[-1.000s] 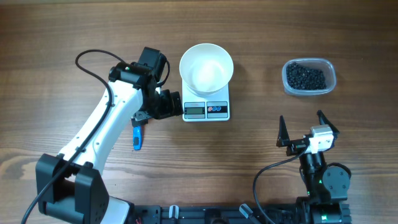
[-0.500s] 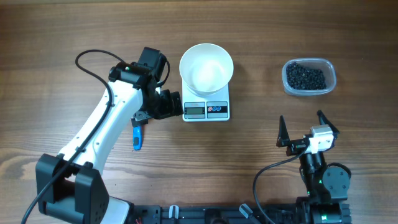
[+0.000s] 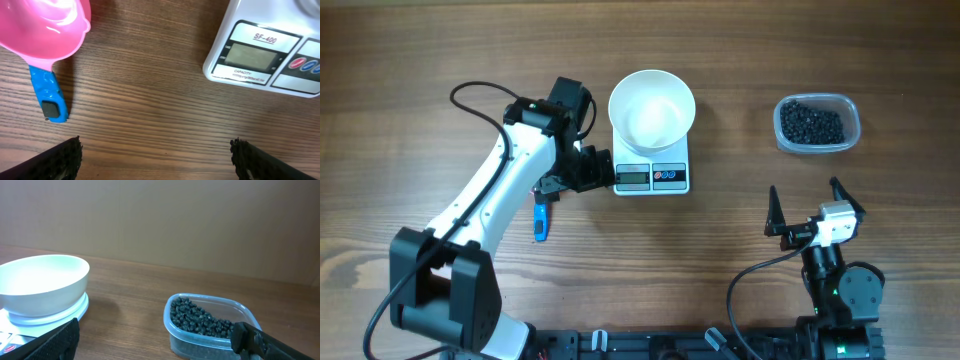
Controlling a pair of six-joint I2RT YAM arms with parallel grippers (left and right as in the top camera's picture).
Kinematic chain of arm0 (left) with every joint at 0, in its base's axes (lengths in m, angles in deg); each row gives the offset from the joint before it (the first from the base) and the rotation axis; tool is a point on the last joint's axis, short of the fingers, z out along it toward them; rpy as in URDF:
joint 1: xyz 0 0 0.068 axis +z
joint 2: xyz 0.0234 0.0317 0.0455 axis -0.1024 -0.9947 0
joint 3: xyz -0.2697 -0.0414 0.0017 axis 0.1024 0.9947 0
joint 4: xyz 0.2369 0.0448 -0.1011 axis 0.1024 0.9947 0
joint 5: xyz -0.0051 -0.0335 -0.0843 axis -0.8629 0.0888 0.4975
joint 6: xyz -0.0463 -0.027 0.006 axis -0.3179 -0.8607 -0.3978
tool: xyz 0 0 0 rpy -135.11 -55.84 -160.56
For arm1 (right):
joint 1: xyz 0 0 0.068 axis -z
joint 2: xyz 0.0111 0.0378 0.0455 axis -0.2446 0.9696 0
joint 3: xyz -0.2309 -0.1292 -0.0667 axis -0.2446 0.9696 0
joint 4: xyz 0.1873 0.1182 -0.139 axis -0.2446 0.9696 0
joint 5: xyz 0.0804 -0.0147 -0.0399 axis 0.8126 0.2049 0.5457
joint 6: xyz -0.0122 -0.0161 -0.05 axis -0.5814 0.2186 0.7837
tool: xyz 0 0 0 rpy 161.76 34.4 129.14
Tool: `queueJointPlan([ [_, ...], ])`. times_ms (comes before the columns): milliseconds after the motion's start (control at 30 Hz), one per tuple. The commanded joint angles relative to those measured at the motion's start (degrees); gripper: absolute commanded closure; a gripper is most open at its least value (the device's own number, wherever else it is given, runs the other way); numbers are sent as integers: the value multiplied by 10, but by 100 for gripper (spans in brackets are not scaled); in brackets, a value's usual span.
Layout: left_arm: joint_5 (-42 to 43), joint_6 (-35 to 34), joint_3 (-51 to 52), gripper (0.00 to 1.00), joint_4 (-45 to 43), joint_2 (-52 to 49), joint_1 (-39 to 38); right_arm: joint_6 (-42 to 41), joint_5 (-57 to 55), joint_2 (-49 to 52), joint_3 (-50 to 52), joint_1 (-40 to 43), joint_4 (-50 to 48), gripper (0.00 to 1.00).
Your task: Scoop item into bowl and weigh 150g on scale
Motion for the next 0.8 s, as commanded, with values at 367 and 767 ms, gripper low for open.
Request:
queueJointPlan([
  [367,1,9,4,0,-2,-7,0,5,-7,-6,1,-3,-1,0],
  [767,1,9,4,0,-14,-7,-1,5,-7,-6,1,-3,-1,0],
])
